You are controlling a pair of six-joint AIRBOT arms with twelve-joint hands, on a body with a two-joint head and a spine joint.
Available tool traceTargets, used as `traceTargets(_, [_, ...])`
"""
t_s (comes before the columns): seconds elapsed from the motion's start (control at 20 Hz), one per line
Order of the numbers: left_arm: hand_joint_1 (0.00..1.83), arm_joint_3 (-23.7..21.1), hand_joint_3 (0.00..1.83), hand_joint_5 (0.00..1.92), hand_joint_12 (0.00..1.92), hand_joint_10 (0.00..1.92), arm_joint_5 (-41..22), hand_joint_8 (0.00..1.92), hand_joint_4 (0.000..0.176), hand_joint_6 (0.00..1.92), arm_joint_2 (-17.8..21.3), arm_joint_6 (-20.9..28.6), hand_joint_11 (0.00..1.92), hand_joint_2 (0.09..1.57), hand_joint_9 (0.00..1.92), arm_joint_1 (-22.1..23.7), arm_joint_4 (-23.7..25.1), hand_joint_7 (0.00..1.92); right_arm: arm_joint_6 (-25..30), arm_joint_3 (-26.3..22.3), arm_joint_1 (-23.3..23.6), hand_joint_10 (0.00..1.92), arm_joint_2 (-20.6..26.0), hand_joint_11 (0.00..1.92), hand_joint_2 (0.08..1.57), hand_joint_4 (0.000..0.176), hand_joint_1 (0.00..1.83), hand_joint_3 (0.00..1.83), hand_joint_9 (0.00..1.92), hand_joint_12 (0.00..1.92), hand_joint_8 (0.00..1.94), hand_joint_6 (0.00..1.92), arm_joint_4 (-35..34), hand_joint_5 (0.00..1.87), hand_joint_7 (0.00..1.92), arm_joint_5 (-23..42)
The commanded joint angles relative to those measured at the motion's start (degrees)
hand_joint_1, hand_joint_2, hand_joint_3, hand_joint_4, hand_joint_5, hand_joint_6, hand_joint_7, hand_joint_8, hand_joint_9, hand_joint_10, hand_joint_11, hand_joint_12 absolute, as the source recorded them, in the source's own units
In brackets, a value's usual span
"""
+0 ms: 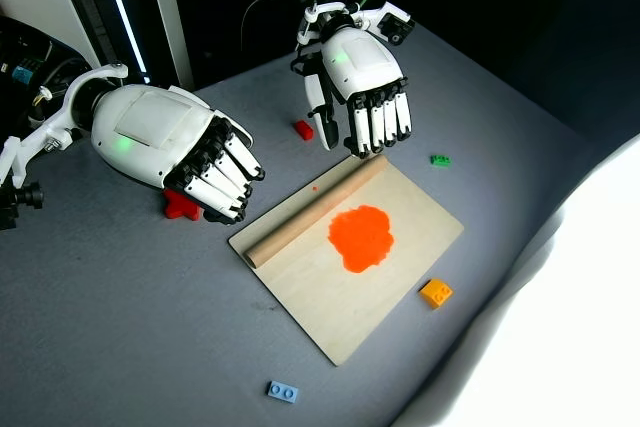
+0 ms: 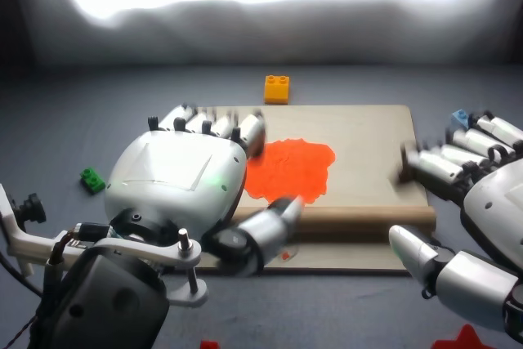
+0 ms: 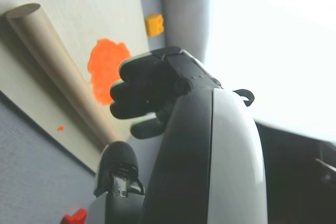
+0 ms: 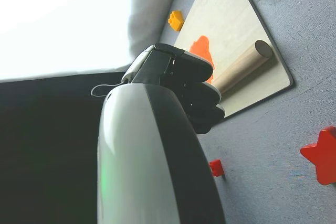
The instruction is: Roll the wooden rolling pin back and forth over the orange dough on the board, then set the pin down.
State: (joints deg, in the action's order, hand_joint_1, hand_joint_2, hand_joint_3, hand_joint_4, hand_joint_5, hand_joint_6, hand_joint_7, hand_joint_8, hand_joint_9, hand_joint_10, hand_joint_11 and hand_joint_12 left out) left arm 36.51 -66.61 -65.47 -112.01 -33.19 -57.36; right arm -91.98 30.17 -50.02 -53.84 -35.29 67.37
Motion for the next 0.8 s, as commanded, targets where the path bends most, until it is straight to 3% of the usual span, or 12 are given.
traceTargets(0.0, [0.00,0.20,0.05,0.03,0.07,0.01,-4.29,0.00,0.000,0.00,0.17,-0.08,0.00,1.31,0.02,0.26,4.82,0.03,-0.14,-0.10,0.28,0.01,0.02,0.00,1.35,0.000,0.00,0.07,0.02,0.00,0.00,0.06,3.81,0.08,0.08,5.84])
traceTargets(0.25, [0.00,0.86,0.02,0.01,0.00,0.00,-4.90,0.00,0.000,0.00,-0.23,0.39,0.00,1.33,0.00,-0.82,5.34,0.01,-0.69,-0.06,-0.02,0.01,-1.35,0.00,1.36,0.000,0.00,0.06,0.01,0.00,0.00,0.05,0.34,0.08,0.08,6.14])
traceTargets(0.4, [0.00,1.69,0.02,0.01,0.00,0.00,-6.47,0.01,0.000,0.00,-0.90,3.48,0.00,1.33,0.01,-2.95,7.92,0.02,-0.69,1.08,-0.03,0.01,-3.19,0.00,1.36,0.000,0.00,0.05,0.01,0.00,0.00,0.04,-2.15,0.08,0.08,6.11])
traceTargets(0.55, [0.00,2.32,0.02,0.01,0.00,0.00,-11.09,0.00,0.000,0.00,-2.43,4.30,0.00,1.33,0.00,-5.34,7.92,0.01,0.29,5.16,-0.72,0.00,-7.11,0.00,1.37,0.000,0.00,0.05,0.01,0.00,0.00,0.04,-2.22,0.08,0.08,7.11])
traceTargets(0.75, [0.00,4.48,0.02,0.01,0.00,0.00,-12.72,0.00,0.000,0.00,-4.92,5.42,0.00,1.33,0.00,-7.23,8.52,0.00,2.36,9.30,-0.11,0.00,-10.95,0.00,1.37,0.000,0.00,0.05,0.01,0.00,0.00,0.03,-2.52,0.07,0.07,7.54])
